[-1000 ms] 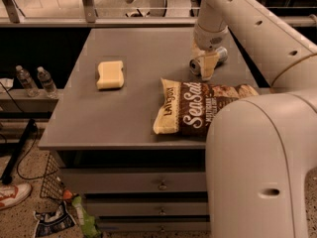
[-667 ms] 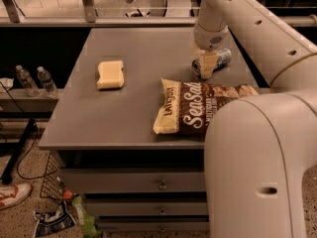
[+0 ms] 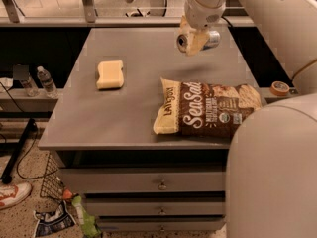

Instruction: Move redbull can near sponge

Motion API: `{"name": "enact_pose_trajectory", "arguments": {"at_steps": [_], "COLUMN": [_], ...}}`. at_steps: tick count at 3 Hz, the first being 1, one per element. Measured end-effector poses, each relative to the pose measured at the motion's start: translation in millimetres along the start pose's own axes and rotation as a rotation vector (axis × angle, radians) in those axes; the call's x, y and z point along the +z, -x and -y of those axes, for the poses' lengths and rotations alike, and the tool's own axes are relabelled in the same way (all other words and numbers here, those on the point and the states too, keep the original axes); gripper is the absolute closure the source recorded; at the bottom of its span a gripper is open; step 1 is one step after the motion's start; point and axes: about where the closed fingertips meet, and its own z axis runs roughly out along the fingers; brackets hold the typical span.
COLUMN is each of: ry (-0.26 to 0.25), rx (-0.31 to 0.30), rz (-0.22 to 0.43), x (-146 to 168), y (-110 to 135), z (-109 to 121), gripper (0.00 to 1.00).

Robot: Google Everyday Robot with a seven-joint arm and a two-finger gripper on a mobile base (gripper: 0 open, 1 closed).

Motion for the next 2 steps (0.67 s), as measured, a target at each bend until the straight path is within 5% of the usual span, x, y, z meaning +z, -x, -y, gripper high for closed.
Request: {"name": "enact_pose_trajectory", "arguments": {"at_steps": [2], "ry": [-0.015], "rx": [-0.196], "rz": [0.091], "x": [-21], "y": [84], "z": [-15], "gripper": [1.0]}}
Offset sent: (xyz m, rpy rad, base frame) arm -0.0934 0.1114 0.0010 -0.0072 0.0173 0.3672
